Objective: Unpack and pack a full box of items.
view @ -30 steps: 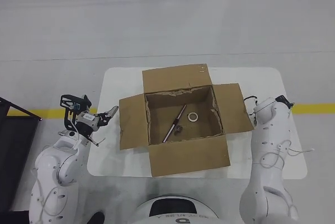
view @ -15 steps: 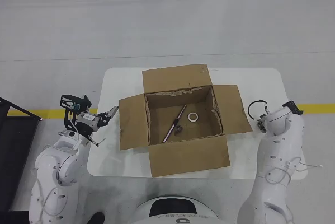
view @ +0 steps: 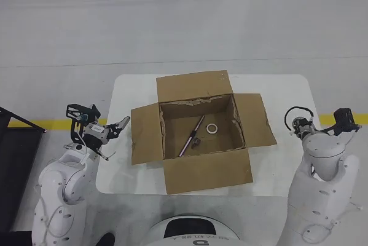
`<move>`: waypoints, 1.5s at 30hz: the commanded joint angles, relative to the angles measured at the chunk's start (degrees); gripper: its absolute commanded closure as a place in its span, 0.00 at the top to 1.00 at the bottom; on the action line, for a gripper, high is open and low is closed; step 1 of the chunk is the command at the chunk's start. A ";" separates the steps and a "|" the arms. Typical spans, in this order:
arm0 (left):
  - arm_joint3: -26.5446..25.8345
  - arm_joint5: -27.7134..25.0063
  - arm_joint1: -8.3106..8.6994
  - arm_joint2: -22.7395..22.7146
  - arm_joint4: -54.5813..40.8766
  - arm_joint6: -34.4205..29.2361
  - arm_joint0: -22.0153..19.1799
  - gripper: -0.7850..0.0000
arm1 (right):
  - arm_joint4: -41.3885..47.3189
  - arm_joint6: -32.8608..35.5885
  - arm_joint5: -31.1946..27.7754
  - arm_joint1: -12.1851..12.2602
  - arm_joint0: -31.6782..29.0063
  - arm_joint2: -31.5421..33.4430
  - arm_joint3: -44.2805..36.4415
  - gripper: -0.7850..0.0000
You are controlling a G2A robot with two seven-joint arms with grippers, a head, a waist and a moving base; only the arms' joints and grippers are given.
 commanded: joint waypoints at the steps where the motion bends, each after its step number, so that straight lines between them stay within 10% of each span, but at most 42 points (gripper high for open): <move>1: 0.00 0.00 0.00 0.00 0.00 0.00 0.00 1.00 | 6.12 -3.41 -3.32 -0.39 -3.66 -0.98 -4.18 0.00; 15: 0.00 0.00 0.00 0.00 0.00 0.00 0.00 1.00 | 13.26 6.09 -27.76 0.74 -12.39 -16.41 -13.80 0.00; 30: 0.00 0.00 0.00 0.00 0.00 0.00 0.00 1.00 | -19.70 24.06 -16.74 1.17 9.69 -41.65 15.18 0.00; 45: 0.00 0.00 0.00 0.00 0.00 0.00 0.00 1.00 | -25.04 29.46 -15.42 0.94 15.50 -44.05 27.55 0.00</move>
